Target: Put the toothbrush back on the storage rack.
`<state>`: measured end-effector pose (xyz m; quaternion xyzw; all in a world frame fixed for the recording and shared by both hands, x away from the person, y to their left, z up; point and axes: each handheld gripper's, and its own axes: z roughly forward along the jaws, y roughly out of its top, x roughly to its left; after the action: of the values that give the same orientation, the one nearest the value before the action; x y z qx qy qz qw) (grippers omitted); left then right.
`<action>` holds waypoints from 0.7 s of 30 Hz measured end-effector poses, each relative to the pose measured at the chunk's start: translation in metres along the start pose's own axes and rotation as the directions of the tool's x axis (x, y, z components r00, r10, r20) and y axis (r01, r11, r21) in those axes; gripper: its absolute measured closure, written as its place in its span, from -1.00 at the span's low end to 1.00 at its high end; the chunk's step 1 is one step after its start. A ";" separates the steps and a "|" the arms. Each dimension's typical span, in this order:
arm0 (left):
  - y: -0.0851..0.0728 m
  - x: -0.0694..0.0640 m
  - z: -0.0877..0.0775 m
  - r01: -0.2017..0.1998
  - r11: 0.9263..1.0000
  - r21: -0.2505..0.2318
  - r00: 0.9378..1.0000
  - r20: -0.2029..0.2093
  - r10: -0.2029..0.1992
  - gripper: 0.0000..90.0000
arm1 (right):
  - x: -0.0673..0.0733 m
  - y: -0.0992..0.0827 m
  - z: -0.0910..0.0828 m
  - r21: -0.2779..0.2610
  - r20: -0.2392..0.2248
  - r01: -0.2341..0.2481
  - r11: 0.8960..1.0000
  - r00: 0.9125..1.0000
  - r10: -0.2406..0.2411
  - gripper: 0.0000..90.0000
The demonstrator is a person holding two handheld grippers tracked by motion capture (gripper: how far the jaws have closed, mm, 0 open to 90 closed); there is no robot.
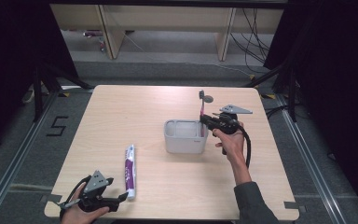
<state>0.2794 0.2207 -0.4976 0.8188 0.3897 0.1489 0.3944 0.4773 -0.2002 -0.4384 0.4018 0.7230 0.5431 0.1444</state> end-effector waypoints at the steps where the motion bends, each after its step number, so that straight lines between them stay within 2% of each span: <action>1: 0.000 0.000 0.000 0.000 1.000 0.001 1.000 0.000 0.000 -0.54 | 0.000 0.000 0.000 0.012 -0.002 -0.006 1.000 1.000 0.006 0.84; 3: 0.000 0.000 0.001 -0.003 1.000 -0.006 1.000 0.001 0.003 -0.54 | 0.000 0.000 0.000 0.010 -0.001 -0.004 1.000 1.000 0.004 0.83; 4: 0.000 0.000 0.001 -0.004 1.000 -0.005 1.000 0.001 0.004 -0.54 | 0.001 -0.001 -0.001 0.014 0.003 -0.022 1.000 1.000 0.022 0.83; 5: 0.000 0.000 0.001 -0.006 1.000 -0.004 1.000 0.002 0.006 -0.54 | 0.000 -0.001 -0.001 0.012 0.001 -0.003 1.000 1.000 0.003 0.83; 10: 0.000 0.000 0.001 -0.004 1.000 -0.004 1.000 0.001 0.004 -0.54 | 0.001 -0.002 -0.001 0.015 -0.002 -0.018 1.000 1.000 0.018 0.80; 14: 0.000 0.000 0.000 -0.008 1.000 0.001 1.000 0.004 0.008 -0.54 | -0.001 -0.002 -0.002 0.004 0.019 0.019 1.000 1.000 -0.019 0.77; 15: 0.000 0.000 0.000 -0.008 1.000 0.001 1.000 0.004 0.008 -0.54 | -0.001 -0.002 -0.002 0.004 0.019 0.019 1.000 1.000 -0.019 0.77; 16: 0.000 0.000 0.000 -0.007 1.000 0.002 1.000 0.005 0.007 -0.54 | 0.001 -0.002 -0.002 0.013 0.007 -0.005 1.000 1.000 0.005 0.77; 20: 0.000 0.000 0.000 -0.007 1.000 0.001 1.000 0.004 0.007 -0.54 | 0.001 -0.001 -0.002 -0.001 0.019 0.011 1.000 1.000 -0.011 0.69; 21: 0.000 0.000 0.000 -0.007 1.000 0.000 1.000 0.004 0.007 -0.54 | 0.002 0.000 -0.005 0.005 0.025 0.003 1.000 1.000 -0.003 0.61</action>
<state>0.2796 0.2207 -0.4982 0.8206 0.3859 0.1486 0.3945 0.4731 -0.2022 -0.4363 0.4077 0.7231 0.5361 0.1533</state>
